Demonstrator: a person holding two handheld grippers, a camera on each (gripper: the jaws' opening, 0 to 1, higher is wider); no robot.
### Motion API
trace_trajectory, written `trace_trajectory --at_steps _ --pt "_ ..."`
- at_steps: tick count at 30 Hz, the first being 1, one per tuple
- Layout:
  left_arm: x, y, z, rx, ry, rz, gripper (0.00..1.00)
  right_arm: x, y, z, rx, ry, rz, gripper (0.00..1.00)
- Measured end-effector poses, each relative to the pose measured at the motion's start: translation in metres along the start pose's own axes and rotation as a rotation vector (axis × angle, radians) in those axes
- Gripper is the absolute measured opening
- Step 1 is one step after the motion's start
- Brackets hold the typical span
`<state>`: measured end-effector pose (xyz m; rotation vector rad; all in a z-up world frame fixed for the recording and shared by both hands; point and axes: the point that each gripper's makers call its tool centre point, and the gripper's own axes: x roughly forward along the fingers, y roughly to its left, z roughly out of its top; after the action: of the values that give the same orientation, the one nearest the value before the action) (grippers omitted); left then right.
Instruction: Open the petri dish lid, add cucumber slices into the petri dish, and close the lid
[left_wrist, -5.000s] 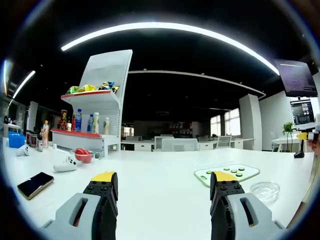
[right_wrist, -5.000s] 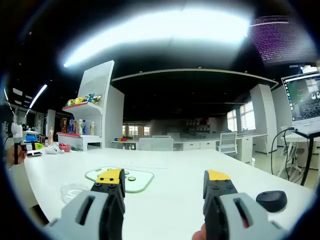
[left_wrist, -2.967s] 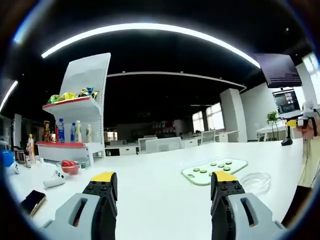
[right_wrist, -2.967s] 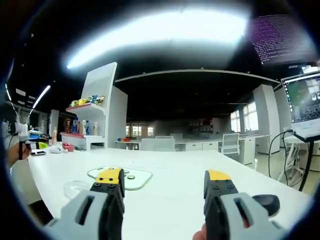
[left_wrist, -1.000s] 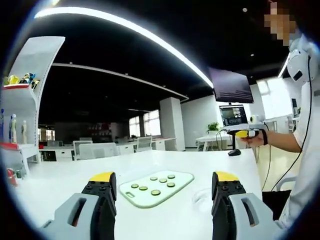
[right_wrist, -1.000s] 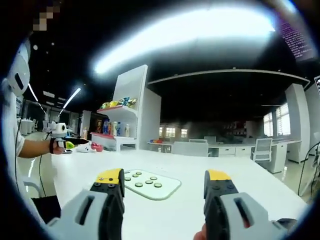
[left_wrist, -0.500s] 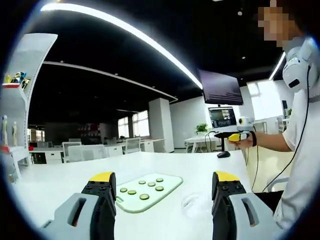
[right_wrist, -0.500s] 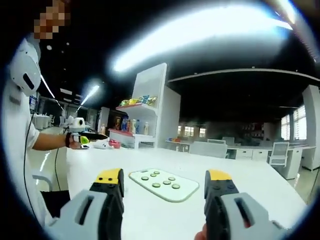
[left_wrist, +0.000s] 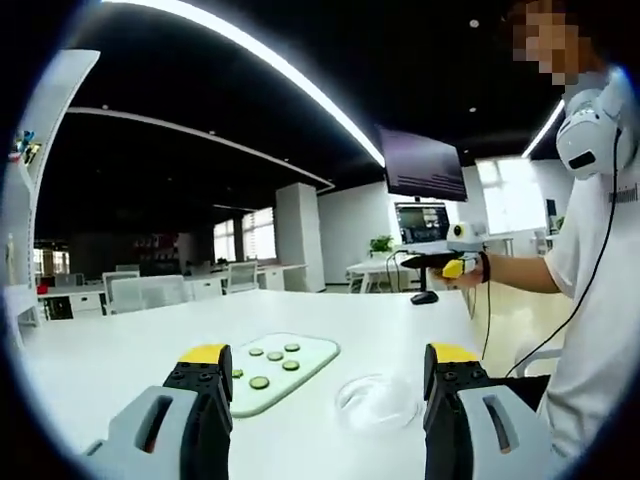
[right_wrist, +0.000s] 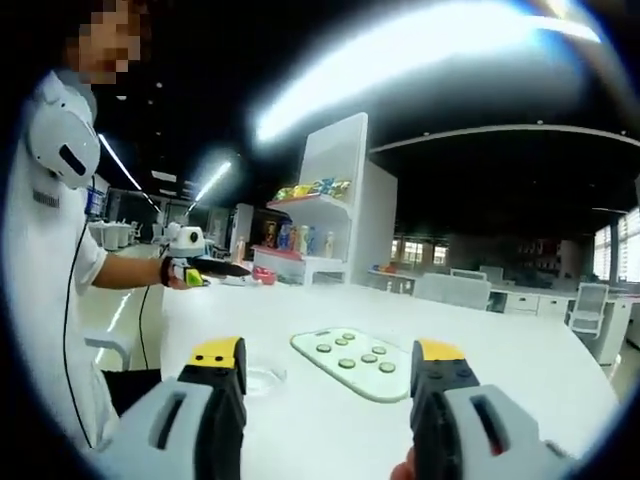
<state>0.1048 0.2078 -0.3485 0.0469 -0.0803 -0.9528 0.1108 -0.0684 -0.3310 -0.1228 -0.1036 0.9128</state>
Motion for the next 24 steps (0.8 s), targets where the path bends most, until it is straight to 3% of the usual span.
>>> trace_trajectory --at_steps 13,24 --pt "0.022 -0.02 -0.013 0.002 0.057 -0.092 0.79 0.016 0.02 -0.009 -0.006 0.038 0.105 0.7" --pt "0.027 -0.028 -0.022 -0.007 0.088 -0.138 0.81 0.026 0.039 -0.021 -0.011 0.081 0.183 0.74"
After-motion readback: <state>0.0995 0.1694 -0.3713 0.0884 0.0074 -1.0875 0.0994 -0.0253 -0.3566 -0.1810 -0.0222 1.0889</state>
